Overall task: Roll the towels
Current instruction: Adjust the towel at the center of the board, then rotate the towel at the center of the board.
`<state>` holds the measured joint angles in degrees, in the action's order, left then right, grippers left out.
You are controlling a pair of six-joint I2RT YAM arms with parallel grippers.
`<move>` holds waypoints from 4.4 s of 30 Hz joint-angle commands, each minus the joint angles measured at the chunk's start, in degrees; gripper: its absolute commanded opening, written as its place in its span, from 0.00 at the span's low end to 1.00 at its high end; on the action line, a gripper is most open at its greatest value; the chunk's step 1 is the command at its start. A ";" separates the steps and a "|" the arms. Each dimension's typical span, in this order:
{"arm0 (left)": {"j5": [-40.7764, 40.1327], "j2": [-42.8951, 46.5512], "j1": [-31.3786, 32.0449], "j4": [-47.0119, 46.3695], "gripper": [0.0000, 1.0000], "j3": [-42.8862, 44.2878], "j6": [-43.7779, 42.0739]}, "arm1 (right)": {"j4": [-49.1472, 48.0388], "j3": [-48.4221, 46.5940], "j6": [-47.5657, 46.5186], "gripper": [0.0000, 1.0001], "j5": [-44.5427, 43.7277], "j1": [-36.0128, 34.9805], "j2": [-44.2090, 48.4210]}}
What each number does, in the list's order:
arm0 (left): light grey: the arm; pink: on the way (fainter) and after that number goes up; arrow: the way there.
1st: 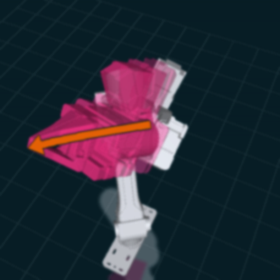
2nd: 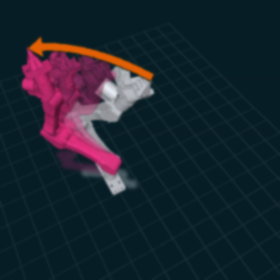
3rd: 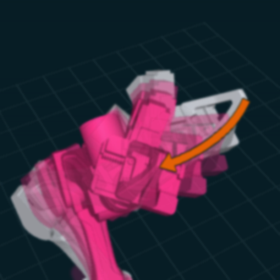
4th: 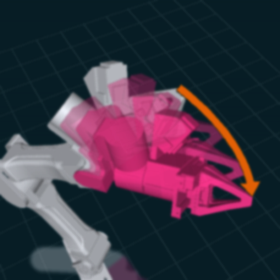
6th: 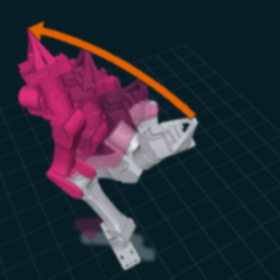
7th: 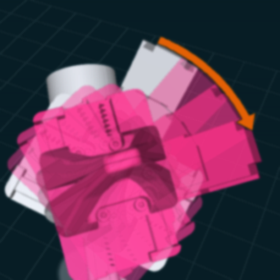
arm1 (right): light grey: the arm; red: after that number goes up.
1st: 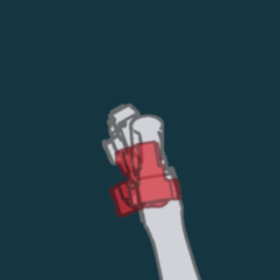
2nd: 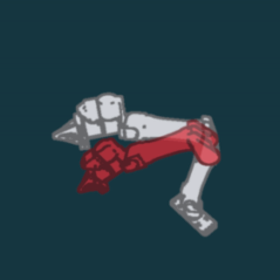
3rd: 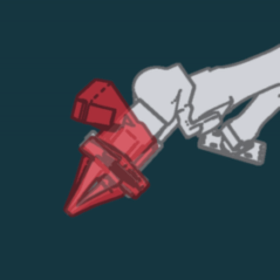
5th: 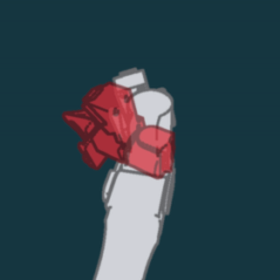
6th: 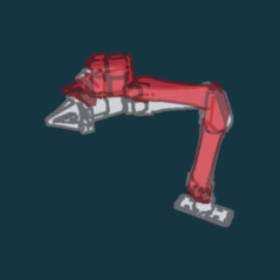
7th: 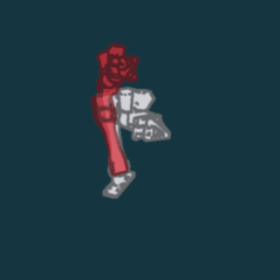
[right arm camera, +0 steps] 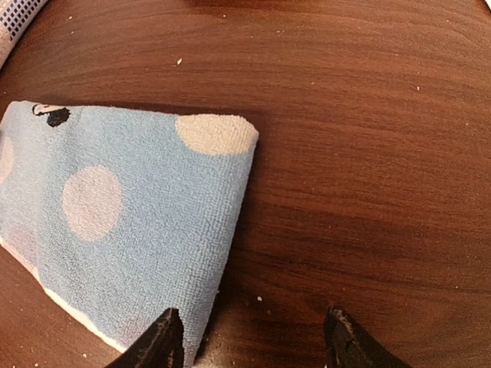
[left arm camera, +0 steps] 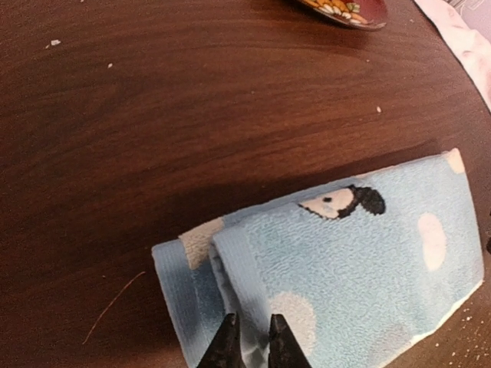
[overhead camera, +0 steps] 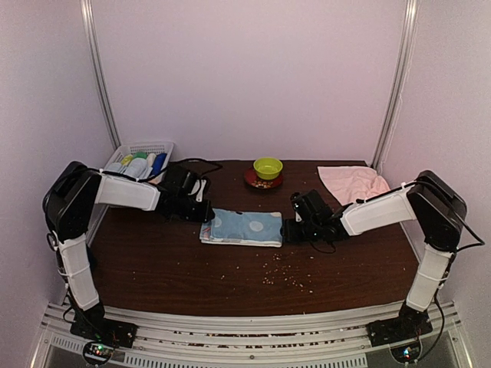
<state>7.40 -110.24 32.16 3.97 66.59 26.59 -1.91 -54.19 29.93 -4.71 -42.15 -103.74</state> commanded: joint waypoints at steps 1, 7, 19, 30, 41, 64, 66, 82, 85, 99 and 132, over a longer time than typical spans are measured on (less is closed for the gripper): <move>-4.65 -1.44 -0.52 -1.46 0.15 1.43 -1.56 | 0.43 -1.00 -0.44 0.63 -0.23 -0.55 0.41; -9.53 2.97 -0.36 -2.56 0.50 -0.63 -1.37 | 0.94 -1.27 -0.97 0.63 -0.55 -0.66 0.74; -12.85 7.97 6.06 -2.83 0.83 -1.97 -2.86 | -3.85 -4.71 -3.04 0.72 8.19 0.76 2.32; -14.89 -0.75 7.22 -3.61 0.61 3.24 -4.96 | -11.91 -15.10 1.30 0.72 23.95 5.92 -8.57; -20.36 -7.70 7.14 -1.63 0.54 7.76 -6.86 | -14.09 -20.42 6.16 0.70 26.94 8.41 -19.32; -27.64 0.39 7.18 1.85 0.98 6.85 -8.68 | -0.94 -20.30 -2.61 0.71 14.09 9.32 -11.80; -27.03 2.54 7.21 1.12 0.98 4.33 -7.90 | 2.40 -21.21 -5.18 0.72 10.65 9.29 -10.87; -25.94 17.74 10.13 -4.18 0.98 -15.94 -3.74 | 17.32 -24.87 -20.29 1.00 -8.22 2.44 -13.82; -26.09 19.55 10.29 -5.65 0.98 -19.19 -3.10 | 20.03 -26.05 -20.27 1.00 -11.72 1.19 -15.01; -30.33 25.46 10.33 -10.17 0.98 -28.75 -2.35 | 30.95 -22.19 -18.22 1.00 -17.58 -10.18 -14.16; -32.01 26.09 10.21 -14.58 0.98 -32.53 -3.82 | 27.24 -56.81 -21.69 1.00 -21.24 -12.12 -32.20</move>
<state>-24.49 -83.15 42.44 -7.22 34.63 23.44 25.34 -107.96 9.04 -27.62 -54.70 -133.73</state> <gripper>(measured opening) 0.977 0.999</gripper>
